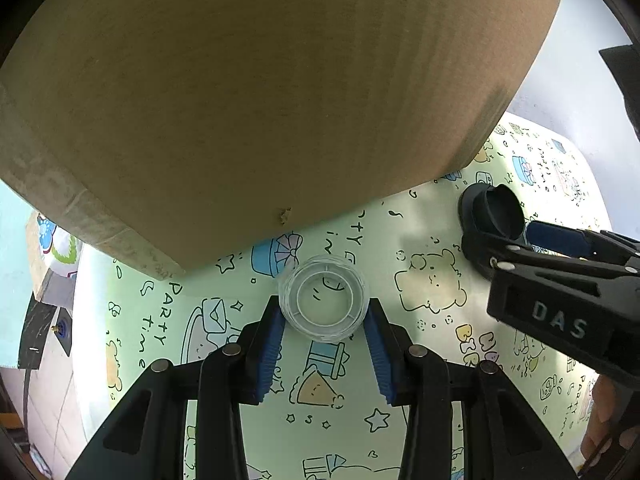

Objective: Organize objects
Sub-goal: 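Close the right tool on the black oval lid while the left tool holds the ring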

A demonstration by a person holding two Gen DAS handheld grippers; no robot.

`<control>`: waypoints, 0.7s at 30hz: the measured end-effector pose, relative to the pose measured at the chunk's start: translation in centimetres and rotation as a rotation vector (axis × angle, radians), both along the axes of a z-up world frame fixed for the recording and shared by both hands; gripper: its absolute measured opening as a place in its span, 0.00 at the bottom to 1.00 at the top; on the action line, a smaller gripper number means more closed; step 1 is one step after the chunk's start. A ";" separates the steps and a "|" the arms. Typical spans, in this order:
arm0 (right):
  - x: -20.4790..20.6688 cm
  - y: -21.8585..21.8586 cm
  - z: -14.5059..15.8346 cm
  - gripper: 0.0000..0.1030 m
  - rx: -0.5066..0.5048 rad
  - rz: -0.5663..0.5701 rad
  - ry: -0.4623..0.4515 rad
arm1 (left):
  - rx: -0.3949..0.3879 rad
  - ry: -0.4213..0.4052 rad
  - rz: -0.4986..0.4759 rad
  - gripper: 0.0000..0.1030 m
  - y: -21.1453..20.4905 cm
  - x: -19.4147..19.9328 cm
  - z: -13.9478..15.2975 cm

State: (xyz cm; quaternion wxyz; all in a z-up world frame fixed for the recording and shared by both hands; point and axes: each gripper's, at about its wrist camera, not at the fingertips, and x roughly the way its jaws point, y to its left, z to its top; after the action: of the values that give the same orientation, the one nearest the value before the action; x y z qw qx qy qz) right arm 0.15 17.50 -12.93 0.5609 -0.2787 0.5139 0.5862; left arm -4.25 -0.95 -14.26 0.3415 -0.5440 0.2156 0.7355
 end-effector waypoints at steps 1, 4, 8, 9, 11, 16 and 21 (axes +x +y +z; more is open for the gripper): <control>-0.1 0.0 0.1 0.65 0.000 0.019 -0.018 | 0.000 0.001 0.001 0.40 0.0 0.0 0.0; -0.1 0.0 0.3 0.57 0.006 0.018 -0.035 | 0.001 0.002 0.001 0.40 -0.1 0.0 0.0; -0.4 -0.3 0.4 0.56 0.011 0.037 -0.049 | -0.003 0.008 0.007 0.40 0.0 0.0 0.0; -0.6 -0.5 0.5 0.56 0.012 0.051 -0.050 | -0.004 0.010 0.009 0.40 0.0 0.0 0.0; -0.7 -0.9 0.6 0.56 0.010 0.071 -0.055 | -0.006 0.015 0.014 0.40 0.0 0.0 0.0; -0.2 -2.1 0.6 0.56 -0.005 0.084 -0.038 | -0.029 0.059 0.005 0.40 0.4 0.7 0.2; 0.6 -3.6 0.8 0.56 -0.008 0.090 -0.035 | -0.024 0.027 0.026 0.40 0.4 0.7 0.2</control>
State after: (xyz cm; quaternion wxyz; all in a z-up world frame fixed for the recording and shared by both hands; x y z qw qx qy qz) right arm 0.71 13.89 -12.08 0.5418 -0.3139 0.4935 0.6036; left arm -3.50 -0.57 -14.05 0.3224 -0.5410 0.2221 0.7444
